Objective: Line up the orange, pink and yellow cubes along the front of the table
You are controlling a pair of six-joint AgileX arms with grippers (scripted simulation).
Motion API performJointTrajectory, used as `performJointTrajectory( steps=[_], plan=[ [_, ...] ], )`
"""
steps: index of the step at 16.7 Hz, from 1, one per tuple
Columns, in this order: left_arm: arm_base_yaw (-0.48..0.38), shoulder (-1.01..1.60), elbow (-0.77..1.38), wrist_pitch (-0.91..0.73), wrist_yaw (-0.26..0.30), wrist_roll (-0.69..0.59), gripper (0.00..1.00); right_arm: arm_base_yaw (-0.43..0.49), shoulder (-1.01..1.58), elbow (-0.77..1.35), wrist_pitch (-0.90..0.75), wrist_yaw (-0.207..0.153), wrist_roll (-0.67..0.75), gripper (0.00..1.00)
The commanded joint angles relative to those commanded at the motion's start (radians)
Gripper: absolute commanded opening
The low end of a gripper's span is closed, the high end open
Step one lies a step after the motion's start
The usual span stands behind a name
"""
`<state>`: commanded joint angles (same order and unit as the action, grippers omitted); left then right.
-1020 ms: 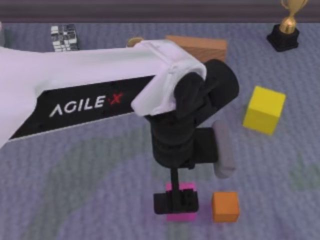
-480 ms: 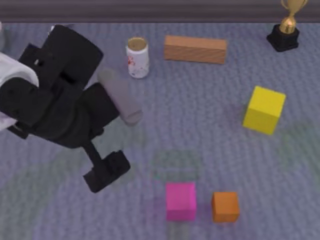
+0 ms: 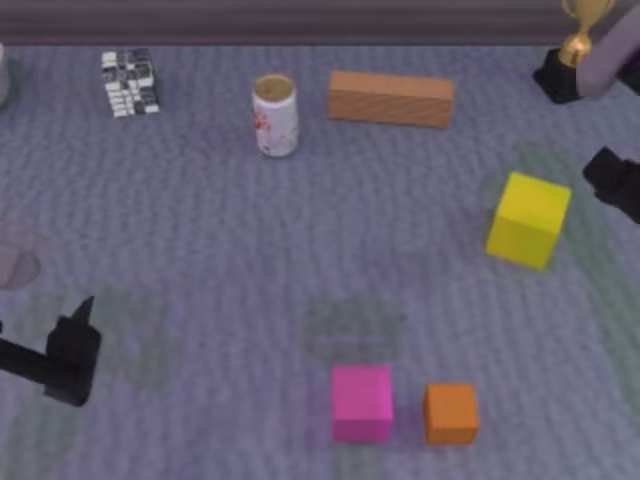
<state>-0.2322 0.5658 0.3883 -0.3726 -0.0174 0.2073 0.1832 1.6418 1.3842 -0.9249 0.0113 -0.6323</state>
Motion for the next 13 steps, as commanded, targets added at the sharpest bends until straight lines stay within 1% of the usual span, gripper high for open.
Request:
performJointTrajectory(
  steps=[4, 7, 10, 13],
  plan=[
    [0.135, -0.297, -0.223, 0.182, 0.006, -0.104, 1.0, 0.037, 0.373, 0.32, -0.2, 0.001, -0.139, 1.0],
    [0.204, -0.447, -0.325, 0.289, 0.012, -0.163, 1.0, 0.058, 0.546, 0.5, -0.298, -0.003, -0.213, 1.0],
    [0.245, -0.546, -0.379, 0.359, 0.016, -0.2, 1.0, 0.069, 0.64, 0.608, -0.349, -0.006, -0.255, 1.0],
    [0.252, -0.566, -0.388, 0.373, 0.017, -0.207, 1.0, 0.071, 0.659, 0.63, -0.359, -0.007, -0.264, 1.0]
  ],
)
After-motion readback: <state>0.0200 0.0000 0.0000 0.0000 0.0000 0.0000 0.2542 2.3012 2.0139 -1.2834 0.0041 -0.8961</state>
